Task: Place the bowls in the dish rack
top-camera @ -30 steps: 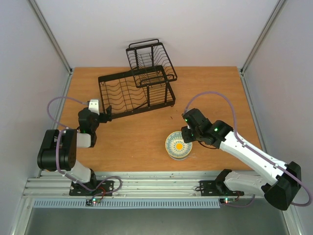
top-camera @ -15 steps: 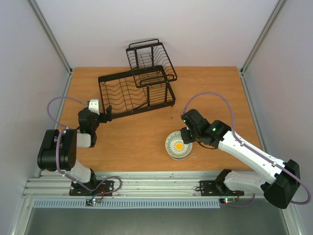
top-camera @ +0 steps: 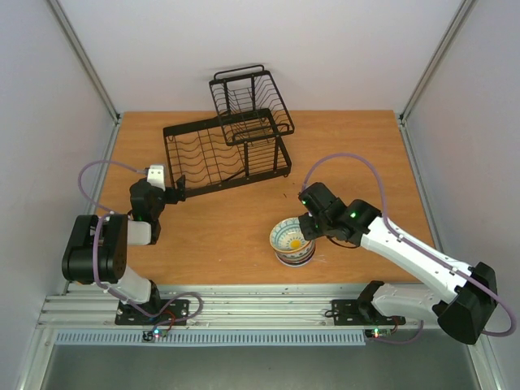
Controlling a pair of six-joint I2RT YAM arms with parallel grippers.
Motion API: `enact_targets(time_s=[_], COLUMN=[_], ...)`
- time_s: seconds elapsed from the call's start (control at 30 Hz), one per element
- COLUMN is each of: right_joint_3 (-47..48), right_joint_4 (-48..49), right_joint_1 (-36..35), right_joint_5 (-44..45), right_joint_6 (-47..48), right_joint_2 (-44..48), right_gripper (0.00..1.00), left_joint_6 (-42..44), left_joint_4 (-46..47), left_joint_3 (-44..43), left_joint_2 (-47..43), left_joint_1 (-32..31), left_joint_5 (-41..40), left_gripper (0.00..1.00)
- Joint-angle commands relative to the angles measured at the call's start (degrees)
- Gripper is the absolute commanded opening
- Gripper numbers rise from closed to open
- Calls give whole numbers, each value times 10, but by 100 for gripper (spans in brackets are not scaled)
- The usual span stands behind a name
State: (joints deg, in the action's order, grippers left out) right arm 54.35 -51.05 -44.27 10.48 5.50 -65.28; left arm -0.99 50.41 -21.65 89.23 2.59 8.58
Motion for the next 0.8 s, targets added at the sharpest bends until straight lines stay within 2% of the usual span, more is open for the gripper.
enact_targets(time_s=[0.0,0.53,0.77], right_joint_3=[7,25,43], right_joint_4=[-5,-7,-6], right_joint_1=[-7,-16,-16], right_joint_5=[19,0,-20], right_joint_6=[0,9,20], right_joint_2=[6,113,123], right_gripper=[1,1,1], left_joint_6=[9,9,9], left_joint_4=[22,26,28], left_joint_3=[-10,-8,-7], left_joint_2=[3,3,3], left_joint_1=[0,0,0], left_joint_5=[1,0,4], left_gripper=[99,99,98])
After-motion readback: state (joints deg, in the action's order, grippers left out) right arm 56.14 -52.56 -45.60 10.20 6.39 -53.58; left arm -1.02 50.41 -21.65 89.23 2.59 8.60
